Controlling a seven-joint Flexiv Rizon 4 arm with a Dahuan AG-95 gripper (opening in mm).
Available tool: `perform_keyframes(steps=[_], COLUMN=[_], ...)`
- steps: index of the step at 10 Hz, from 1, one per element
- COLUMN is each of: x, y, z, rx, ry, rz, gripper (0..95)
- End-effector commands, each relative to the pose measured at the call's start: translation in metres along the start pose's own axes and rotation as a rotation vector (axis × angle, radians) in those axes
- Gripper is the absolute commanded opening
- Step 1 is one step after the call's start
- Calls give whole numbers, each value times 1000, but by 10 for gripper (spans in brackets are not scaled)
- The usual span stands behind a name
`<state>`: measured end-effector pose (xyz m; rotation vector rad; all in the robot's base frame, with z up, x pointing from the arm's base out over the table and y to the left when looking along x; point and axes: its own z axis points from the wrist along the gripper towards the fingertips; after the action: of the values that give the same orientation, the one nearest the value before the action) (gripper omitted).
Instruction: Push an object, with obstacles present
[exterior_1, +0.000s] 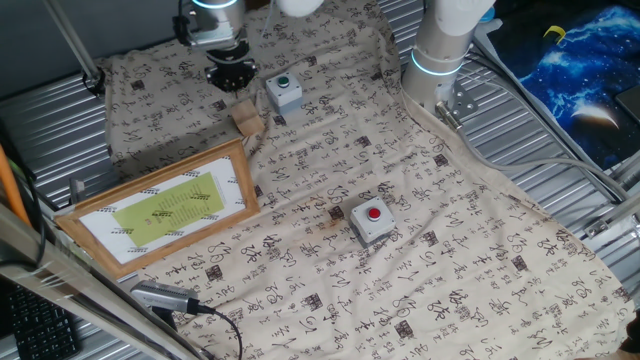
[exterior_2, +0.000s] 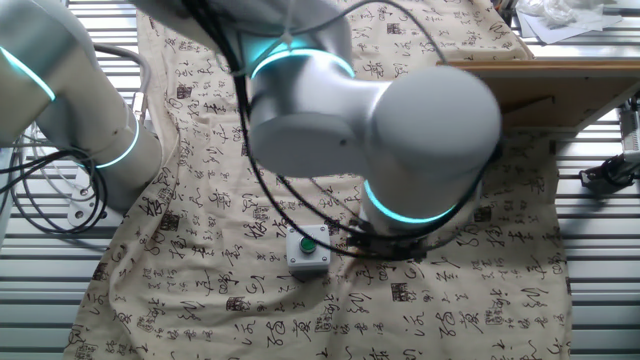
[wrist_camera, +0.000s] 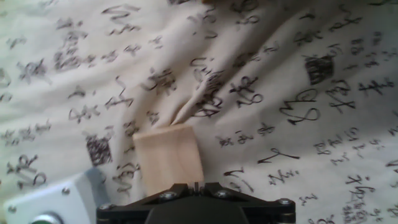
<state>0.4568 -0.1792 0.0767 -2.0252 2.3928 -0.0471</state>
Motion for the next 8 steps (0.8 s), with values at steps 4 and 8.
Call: perform_keyframes(steps=[4, 8], x=[4, 2], y=[3, 1], z=[16, 24], rx=[21, 36], ry=[-13, -45], rz=[-24, -95], gripper=[0, 0])
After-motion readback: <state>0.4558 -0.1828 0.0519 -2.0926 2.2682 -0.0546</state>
